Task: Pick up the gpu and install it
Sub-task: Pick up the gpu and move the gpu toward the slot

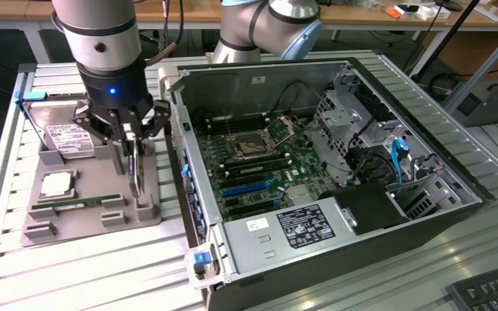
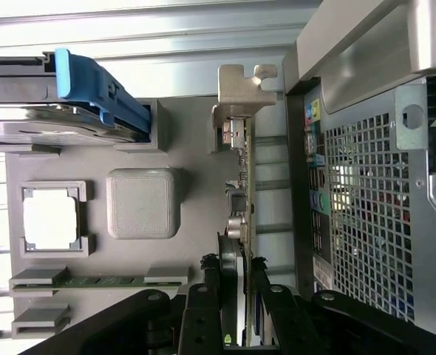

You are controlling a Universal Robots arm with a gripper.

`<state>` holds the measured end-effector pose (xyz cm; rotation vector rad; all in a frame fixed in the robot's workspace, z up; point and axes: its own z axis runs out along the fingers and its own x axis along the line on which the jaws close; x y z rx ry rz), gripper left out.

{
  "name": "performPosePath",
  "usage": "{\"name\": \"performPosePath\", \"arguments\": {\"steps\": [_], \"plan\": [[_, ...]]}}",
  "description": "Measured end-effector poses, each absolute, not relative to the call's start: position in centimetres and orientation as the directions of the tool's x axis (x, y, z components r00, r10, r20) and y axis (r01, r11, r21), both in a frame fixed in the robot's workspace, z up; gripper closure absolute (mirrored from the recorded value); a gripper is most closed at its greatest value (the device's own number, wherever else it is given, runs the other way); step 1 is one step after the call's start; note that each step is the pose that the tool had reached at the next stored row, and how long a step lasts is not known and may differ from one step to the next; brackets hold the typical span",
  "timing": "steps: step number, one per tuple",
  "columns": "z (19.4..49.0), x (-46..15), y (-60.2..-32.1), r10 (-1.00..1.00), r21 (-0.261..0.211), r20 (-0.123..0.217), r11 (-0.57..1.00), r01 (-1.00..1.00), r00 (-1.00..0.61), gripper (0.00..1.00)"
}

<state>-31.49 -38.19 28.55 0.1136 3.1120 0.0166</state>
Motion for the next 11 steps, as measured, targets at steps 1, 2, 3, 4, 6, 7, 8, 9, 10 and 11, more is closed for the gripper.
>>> {"name": "performPosePath", "arguments": {"steps": [1,2,3,4,6,7,8,9,10,11], "plan": [[28.60,-31.49,-38.19,0.073,0.012,-0.027,0.997,0.073,-0.997,0.73],[28.65,-31.50,-38.19,0.073,0.012,-0.027,0.997,0.073,-0.997,0.73],[28.68,-31.49,-38.19,0.073,0.012,-0.027,0.997,0.073,-0.997,0.73],[28.73,-31.49,-38.19,0.073,0.012,-0.027,0.997,0.073,-0.997,0.73],[28.82,-31.49,-38.20,0.073,0.012,-0.027,0.997,0.073,-0.997,0.73],[28.87,-31.50,-38.20,0.073,0.012,-0.027,0.997,0.073,-0.997,0.73],[28.93,-31.50,-38.20,0.073,0.012,-0.027,0.997,0.073,-0.997,0.73],[28.99,-31.49,-38.19,0.073,0.012,-0.027,0.997,0.073,-0.997,0.73],[29.09,-31.50,-38.20,0.073,0.012,-0.027,0.997,0.073,-0.997,0.73],[29.14,-31.50,-38.19,0.073,0.012,-0.027,0.997,0.073,-0.997,0.73]]}}
